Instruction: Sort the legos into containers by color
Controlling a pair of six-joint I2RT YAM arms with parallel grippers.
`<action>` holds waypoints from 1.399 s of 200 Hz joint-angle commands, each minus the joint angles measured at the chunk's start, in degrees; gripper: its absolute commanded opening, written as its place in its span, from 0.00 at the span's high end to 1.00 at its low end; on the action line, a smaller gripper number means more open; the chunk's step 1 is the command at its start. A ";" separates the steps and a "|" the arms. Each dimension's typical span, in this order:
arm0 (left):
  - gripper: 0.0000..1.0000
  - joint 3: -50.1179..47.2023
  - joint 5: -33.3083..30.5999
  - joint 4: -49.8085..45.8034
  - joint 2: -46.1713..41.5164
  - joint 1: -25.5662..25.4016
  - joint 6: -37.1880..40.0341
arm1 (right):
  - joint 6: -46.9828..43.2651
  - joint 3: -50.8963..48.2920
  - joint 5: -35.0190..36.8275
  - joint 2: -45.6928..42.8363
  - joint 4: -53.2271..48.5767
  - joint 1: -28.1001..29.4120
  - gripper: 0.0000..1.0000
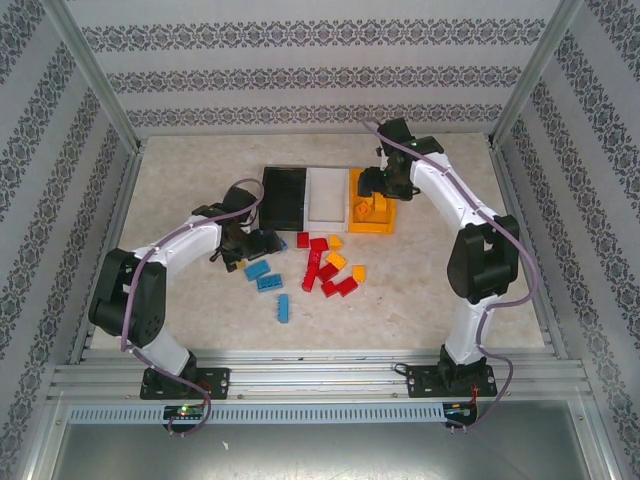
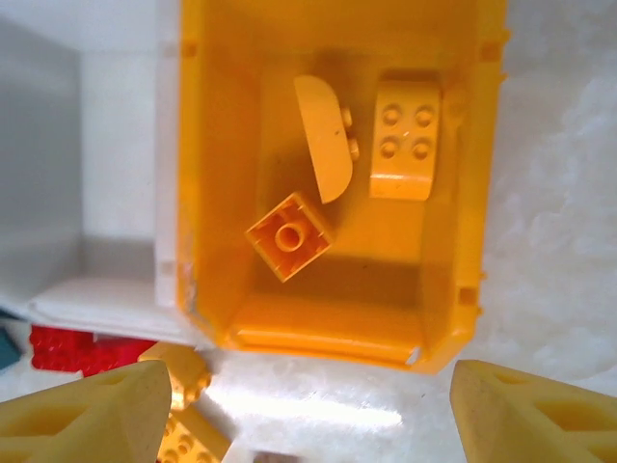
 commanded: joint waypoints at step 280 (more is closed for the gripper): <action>0.09 -4.46 -1.74 -2.28 6.69 1.03 -7.64 | 1.24 -1.19 -4.54 2.24 0.08 3.39 0.24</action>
